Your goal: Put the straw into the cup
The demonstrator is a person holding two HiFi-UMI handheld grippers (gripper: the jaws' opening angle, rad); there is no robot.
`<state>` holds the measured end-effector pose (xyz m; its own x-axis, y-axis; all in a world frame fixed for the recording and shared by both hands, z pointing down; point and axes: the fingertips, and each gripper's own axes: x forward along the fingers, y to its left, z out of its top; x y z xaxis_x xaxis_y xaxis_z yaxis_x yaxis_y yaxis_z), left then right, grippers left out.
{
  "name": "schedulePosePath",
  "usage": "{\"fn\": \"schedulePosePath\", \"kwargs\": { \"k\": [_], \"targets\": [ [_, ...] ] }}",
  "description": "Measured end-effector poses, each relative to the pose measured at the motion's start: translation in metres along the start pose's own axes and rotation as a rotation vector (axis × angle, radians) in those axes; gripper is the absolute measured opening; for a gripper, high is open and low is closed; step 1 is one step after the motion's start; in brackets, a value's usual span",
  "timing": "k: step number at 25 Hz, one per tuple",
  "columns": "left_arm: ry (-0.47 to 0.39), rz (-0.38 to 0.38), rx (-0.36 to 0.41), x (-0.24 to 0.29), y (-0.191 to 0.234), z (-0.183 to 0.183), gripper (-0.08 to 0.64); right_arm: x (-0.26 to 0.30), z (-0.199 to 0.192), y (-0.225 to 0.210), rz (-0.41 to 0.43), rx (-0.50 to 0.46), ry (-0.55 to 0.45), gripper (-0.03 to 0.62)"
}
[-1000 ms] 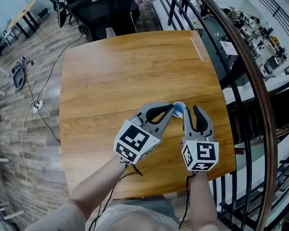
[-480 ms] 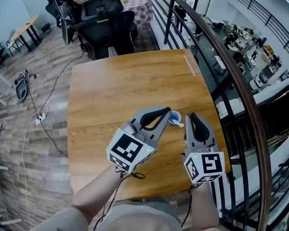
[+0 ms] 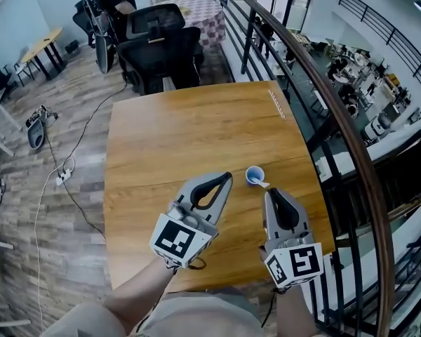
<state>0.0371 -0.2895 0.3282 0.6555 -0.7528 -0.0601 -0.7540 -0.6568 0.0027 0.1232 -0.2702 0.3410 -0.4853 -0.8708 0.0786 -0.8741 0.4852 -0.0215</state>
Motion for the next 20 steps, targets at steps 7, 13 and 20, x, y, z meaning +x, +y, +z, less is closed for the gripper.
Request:
{"fn": "schedulePosePath", "kwargs": {
  "k": [7,13,20],
  "targets": [
    [0.033,0.041,-0.010,-0.032,-0.010,-0.018,0.014,-0.035,-0.018,0.014,0.029,-0.092,0.024,0.041],
    [0.123,0.013,-0.011,-0.056,-0.022,-0.048,0.014,-0.049,-0.040,0.016,0.017,-0.039,0.058,0.032],
    [0.145,-0.010,-0.019,-0.060,-0.032,-0.049,0.014,-0.049,-0.031,0.018,0.020,-0.048,0.047,0.020]
  ]
}}
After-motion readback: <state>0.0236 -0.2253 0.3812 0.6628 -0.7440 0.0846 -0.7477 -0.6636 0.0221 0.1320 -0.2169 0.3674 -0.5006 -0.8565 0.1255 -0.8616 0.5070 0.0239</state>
